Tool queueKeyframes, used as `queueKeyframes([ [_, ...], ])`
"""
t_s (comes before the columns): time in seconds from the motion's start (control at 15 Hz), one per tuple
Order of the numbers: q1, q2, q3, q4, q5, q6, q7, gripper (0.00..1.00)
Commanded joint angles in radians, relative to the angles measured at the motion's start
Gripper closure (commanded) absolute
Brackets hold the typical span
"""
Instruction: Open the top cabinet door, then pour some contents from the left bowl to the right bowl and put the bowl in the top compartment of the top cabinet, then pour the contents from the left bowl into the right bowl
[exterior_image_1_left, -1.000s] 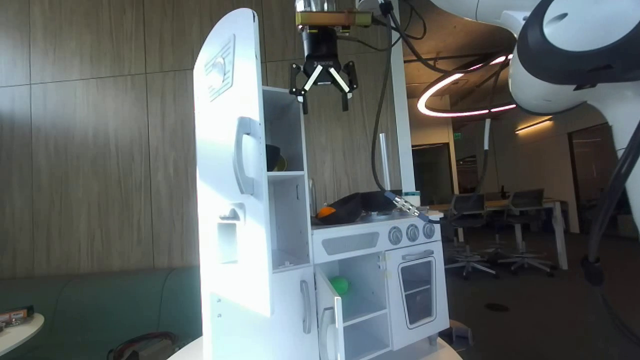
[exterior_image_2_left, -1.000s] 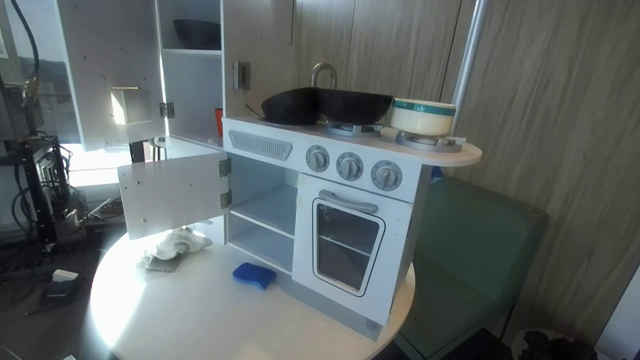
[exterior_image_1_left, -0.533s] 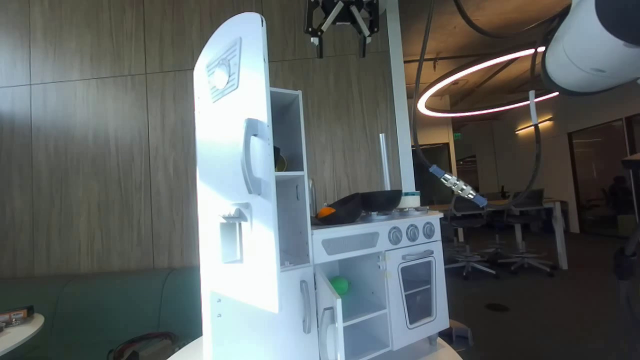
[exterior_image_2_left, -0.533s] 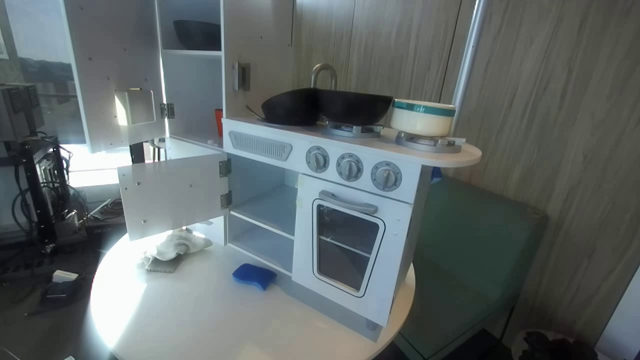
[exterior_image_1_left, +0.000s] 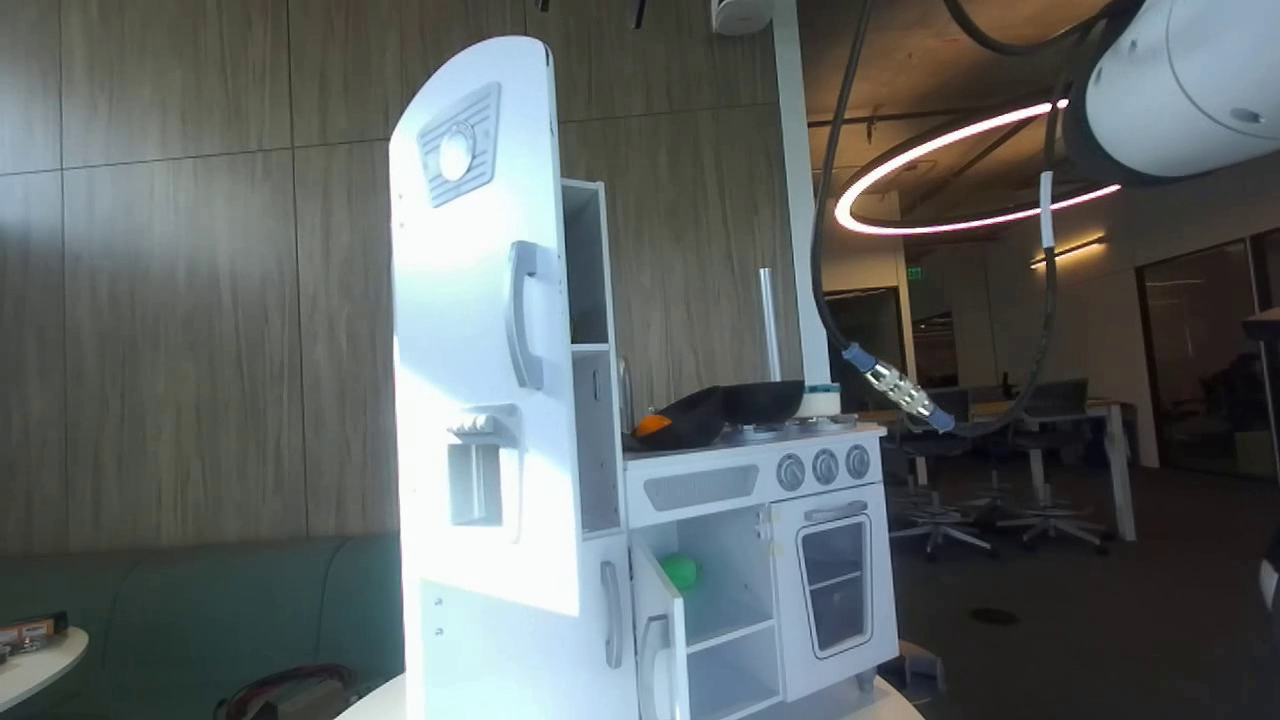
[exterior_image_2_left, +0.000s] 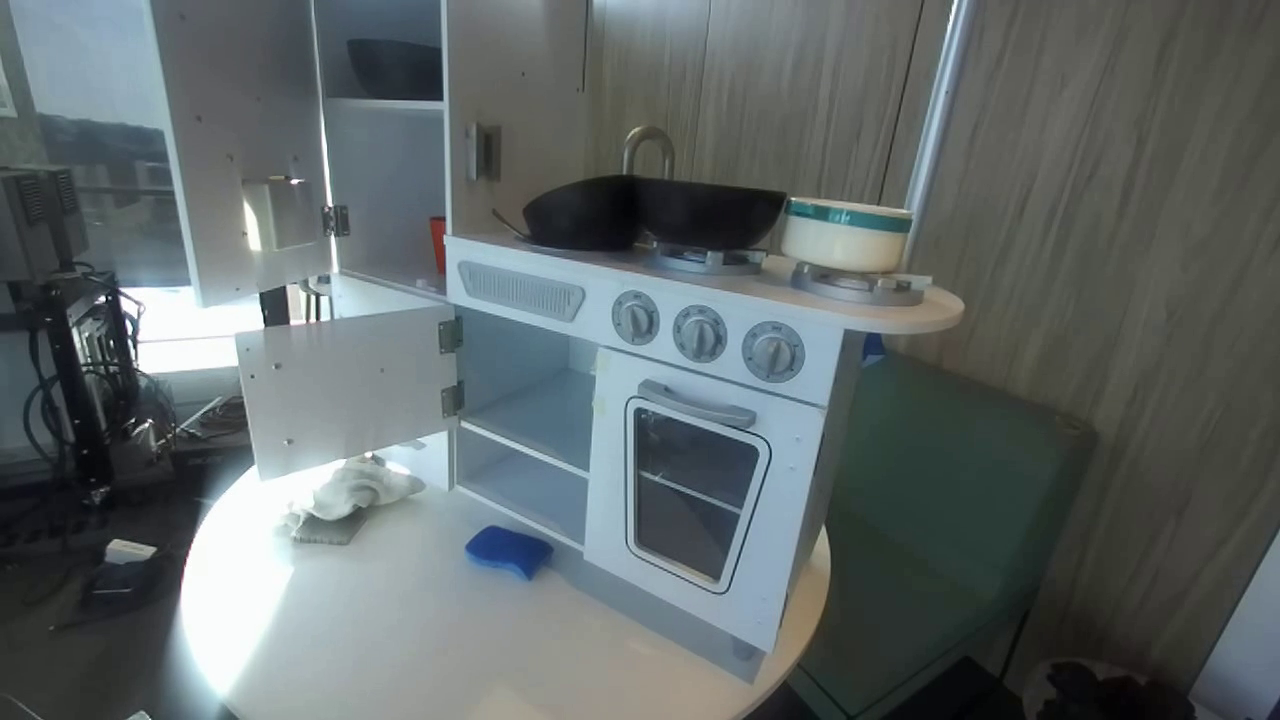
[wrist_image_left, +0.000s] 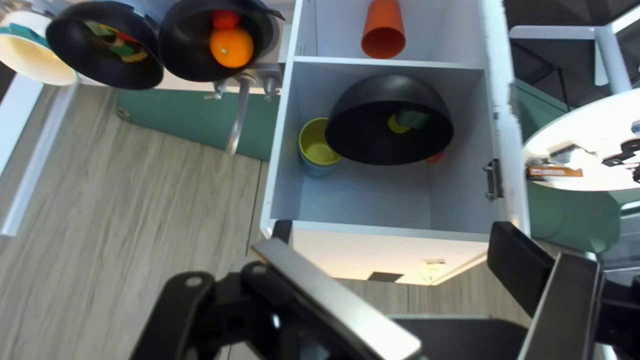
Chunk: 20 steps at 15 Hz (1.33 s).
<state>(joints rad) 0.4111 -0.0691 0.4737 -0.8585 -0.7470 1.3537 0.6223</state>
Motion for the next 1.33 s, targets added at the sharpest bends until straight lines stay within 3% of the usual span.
queueKeyframes([
  [0.0,0.036,0.044,0.084,0.016,-0.08,0.119,-0.054,0.0],
  [0.27,0.074,0.113,0.115,0.009,-0.073,0.271,-0.143,0.0],
  [0.47,0.045,0.162,0.102,-0.022,-0.011,0.365,-0.203,0.0],
  [0.8,0.002,0.197,0.064,-0.067,0.029,0.218,-0.185,0.0],
  [1.07,-0.023,0.151,0.028,-0.119,-0.007,0.076,-0.149,0.0],
  [1.27,-0.051,0.113,-0.001,-0.152,-0.002,0.041,-0.122,0.0],
])
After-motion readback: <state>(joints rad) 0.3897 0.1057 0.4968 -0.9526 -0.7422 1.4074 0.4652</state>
